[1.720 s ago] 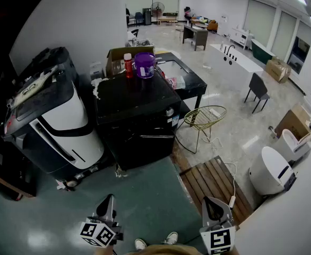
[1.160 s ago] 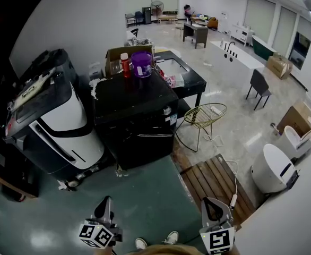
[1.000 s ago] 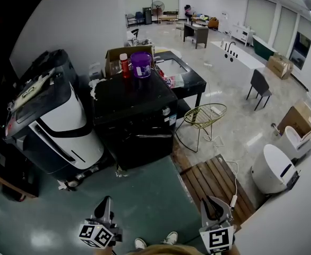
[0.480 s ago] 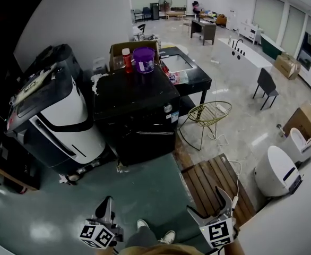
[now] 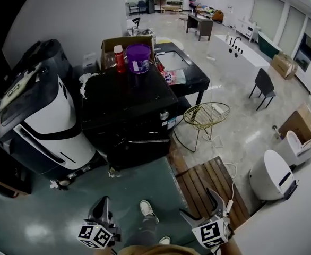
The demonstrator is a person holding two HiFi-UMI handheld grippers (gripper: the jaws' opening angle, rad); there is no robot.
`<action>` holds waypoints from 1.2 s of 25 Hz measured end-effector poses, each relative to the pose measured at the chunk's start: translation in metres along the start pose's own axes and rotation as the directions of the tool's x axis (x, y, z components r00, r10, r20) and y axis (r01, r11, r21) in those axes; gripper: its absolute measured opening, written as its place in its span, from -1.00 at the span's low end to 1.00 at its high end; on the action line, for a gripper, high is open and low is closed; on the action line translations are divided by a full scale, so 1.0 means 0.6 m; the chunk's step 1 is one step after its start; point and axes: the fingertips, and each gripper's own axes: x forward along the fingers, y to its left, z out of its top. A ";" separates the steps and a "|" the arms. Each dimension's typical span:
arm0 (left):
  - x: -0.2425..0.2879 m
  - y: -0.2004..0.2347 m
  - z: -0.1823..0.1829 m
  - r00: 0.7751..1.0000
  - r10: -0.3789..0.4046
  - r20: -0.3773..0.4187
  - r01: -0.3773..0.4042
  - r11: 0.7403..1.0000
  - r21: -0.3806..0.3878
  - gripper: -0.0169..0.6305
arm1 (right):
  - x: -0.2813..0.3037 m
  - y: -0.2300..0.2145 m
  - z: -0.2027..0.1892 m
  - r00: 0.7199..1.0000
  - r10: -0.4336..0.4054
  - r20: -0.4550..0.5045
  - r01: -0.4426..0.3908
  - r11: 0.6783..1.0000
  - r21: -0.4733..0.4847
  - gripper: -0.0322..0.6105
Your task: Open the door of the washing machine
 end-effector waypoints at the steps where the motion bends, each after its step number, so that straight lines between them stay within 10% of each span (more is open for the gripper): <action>1: 0.027 0.009 0.007 1.000 -0.003 0.002 0.003 1.000 -0.005 -0.76 | 0.021 -0.012 0.006 1.000 -0.002 -0.013 0.002 1.000 -0.001 0.57; 18: 0.363 0.095 0.114 0.997 -0.071 -0.039 0.069 0.996 -0.055 -0.76 | 0.298 -0.140 0.126 0.989 -0.006 -0.145 0.001 0.999 -0.033 0.57; 30: 0.440 0.088 0.126 0.997 0.082 -0.015 -0.083 0.992 -0.091 -0.76 | 0.431 -0.261 0.100 0.974 0.124 -0.192 -0.151 0.979 -0.136 0.57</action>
